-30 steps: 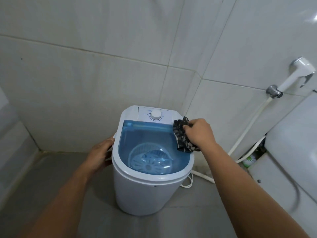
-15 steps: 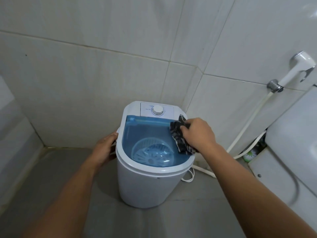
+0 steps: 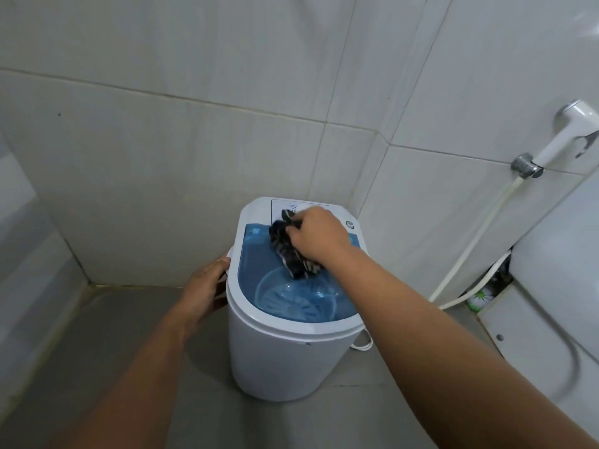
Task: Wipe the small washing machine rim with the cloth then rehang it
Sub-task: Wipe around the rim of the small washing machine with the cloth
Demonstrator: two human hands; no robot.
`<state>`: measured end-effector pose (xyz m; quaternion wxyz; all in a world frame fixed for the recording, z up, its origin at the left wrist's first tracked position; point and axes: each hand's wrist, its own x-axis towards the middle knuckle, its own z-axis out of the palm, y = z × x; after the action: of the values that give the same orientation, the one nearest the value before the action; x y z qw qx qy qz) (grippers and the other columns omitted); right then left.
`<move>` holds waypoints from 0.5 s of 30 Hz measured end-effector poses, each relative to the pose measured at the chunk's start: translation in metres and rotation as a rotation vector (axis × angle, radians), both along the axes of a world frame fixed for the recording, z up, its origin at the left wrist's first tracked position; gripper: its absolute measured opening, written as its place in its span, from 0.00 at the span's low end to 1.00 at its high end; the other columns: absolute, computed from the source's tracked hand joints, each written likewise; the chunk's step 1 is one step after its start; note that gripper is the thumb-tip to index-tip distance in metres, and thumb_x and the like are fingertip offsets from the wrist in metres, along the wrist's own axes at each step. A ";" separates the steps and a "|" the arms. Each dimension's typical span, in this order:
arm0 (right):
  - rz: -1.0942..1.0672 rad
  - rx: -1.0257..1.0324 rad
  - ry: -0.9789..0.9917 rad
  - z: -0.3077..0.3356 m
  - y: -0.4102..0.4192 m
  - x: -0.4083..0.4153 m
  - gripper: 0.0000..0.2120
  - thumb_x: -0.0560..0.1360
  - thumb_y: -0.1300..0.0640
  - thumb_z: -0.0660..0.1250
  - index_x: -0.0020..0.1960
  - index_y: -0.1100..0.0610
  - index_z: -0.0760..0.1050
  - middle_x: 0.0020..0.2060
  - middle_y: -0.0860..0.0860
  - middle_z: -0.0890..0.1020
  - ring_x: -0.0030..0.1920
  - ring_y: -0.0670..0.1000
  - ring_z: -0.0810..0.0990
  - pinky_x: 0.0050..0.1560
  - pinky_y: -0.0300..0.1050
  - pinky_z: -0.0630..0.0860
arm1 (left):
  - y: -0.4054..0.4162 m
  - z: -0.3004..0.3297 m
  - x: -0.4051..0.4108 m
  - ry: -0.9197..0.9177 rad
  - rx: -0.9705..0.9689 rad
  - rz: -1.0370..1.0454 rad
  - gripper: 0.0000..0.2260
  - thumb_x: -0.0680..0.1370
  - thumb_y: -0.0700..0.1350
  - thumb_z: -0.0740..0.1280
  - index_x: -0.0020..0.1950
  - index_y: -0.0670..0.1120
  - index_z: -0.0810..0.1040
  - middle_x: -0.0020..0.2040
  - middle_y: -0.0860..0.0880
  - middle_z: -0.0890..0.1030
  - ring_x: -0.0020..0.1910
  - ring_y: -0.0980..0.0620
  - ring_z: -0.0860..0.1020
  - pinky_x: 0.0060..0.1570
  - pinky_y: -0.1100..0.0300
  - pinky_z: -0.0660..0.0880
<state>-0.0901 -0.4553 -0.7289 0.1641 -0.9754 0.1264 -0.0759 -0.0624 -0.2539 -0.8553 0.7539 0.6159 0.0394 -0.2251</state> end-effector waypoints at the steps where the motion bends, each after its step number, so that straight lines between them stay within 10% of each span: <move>1: -0.013 0.004 -0.001 0.003 0.006 0.018 0.12 0.76 0.51 0.67 0.55 0.54 0.83 0.50 0.53 0.84 0.51 0.58 0.82 0.44 0.46 0.76 | 0.000 0.000 0.000 -0.004 0.004 0.005 0.12 0.82 0.52 0.65 0.60 0.53 0.86 0.56 0.47 0.88 0.52 0.47 0.85 0.58 0.49 0.79; 9: 0.171 0.015 0.057 -0.004 0.039 -0.046 0.12 0.77 0.48 0.66 0.56 0.51 0.83 0.50 0.51 0.84 0.51 0.56 0.81 0.47 0.50 0.79 | 0.004 -0.007 0.005 -0.003 0.010 -0.011 0.14 0.82 0.53 0.66 0.64 0.50 0.84 0.57 0.46 0.88 0.56 0.44 0.85 0.59 0.47 0.79; 15: -0.292 -0.091 0.069 0.000 -0.081 -0.059 0.14 0.76 0.49 0.65 0.57 0.52 0.83 0.51 0.55 0.85 0.50 0.60 0.82 0.46 0.47 0.77 | 0.001 -0.004 0.003 0.023 -0.013 0.003 0.14 0.82 0.53 0.66 0.63 0.50 0.84 0.55 0.46 0.88 0.48 0.47 0.85 0.50 0.52 0.79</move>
<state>-0.1490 -0.5359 -0.7291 0.1027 -0.9551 0.2687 -0.0711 -0.0589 -0.2530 -0.8591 0.7577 0.6084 0.0476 -0.2312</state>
